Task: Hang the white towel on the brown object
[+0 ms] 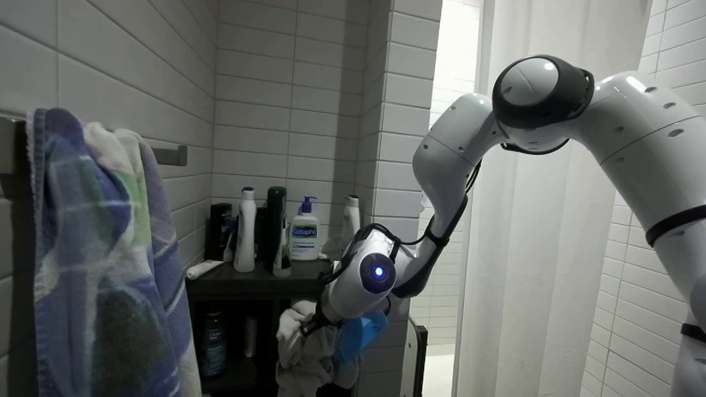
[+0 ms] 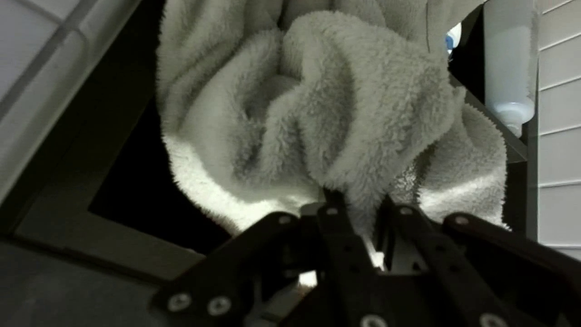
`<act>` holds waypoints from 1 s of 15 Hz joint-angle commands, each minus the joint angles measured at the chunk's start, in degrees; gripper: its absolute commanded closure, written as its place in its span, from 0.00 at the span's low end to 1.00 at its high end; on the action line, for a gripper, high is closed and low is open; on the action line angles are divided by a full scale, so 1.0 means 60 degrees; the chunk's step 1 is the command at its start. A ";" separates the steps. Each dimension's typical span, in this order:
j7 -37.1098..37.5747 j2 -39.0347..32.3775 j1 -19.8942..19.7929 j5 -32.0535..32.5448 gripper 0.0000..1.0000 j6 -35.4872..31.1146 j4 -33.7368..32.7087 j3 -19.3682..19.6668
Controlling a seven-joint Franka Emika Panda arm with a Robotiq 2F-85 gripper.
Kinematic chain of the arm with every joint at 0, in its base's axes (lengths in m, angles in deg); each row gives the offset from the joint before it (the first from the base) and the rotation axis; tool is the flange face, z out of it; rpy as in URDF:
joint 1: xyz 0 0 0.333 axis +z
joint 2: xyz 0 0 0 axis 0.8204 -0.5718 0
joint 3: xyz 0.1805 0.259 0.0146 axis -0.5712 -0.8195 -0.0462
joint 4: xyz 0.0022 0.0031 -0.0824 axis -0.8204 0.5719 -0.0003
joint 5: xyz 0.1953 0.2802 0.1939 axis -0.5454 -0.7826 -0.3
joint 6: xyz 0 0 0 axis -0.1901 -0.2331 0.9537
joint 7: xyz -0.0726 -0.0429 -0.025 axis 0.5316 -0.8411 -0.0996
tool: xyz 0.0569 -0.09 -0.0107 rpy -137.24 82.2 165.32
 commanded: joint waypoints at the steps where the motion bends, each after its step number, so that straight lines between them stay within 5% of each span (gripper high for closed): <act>1: -0.0438 0.0894 -0.0275 -0.0081 0.96 -0.0707 0.0665 -0.0109; 15: -0.0527 0.2127 -0.0378 0.0066 0.96 -0.1748 0.1488 -0.0020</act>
